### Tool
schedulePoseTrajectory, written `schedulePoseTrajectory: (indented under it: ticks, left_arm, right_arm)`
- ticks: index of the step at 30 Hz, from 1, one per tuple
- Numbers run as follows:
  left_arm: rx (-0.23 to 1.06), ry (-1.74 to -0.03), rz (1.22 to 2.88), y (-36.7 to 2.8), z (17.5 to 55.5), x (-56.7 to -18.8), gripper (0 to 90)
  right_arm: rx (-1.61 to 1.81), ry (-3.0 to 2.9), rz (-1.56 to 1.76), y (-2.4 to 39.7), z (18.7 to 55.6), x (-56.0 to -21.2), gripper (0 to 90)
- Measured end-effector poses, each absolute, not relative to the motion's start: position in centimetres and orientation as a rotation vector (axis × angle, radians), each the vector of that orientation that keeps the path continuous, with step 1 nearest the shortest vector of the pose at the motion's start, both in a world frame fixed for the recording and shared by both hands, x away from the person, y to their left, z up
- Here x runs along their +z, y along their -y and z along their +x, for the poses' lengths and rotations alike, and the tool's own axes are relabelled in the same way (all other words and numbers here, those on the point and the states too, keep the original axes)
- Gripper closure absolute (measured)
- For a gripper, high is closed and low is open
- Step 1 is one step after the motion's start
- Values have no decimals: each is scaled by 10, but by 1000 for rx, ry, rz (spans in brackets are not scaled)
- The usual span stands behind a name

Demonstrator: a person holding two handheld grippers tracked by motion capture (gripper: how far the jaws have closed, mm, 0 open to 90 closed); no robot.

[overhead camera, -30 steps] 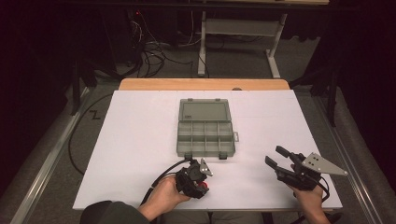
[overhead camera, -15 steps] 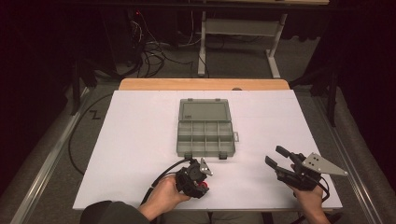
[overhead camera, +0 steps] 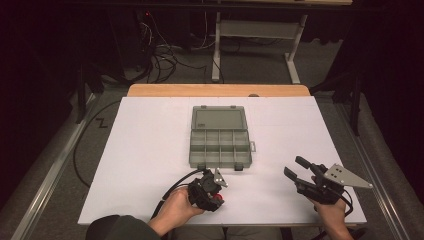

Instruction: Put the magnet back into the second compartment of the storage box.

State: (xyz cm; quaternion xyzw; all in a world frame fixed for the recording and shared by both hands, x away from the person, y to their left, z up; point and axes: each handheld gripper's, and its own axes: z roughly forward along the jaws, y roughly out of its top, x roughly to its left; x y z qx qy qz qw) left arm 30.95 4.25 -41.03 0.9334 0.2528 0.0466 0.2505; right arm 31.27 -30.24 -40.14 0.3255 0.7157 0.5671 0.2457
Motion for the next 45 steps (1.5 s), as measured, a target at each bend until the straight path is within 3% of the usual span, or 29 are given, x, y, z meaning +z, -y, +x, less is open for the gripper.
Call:
schedulePoseTrajectory:
  ticks: [34,45]
  left_arm:
    - [122,-723,2492,-46,321,-394,618]
    - [87,-805,2468,-48,324,-391,618]
  right_arm:
    - [1556,-1940,885,303,311,-401,421]
    - [1556,-1938,885,302,311,-401,420]
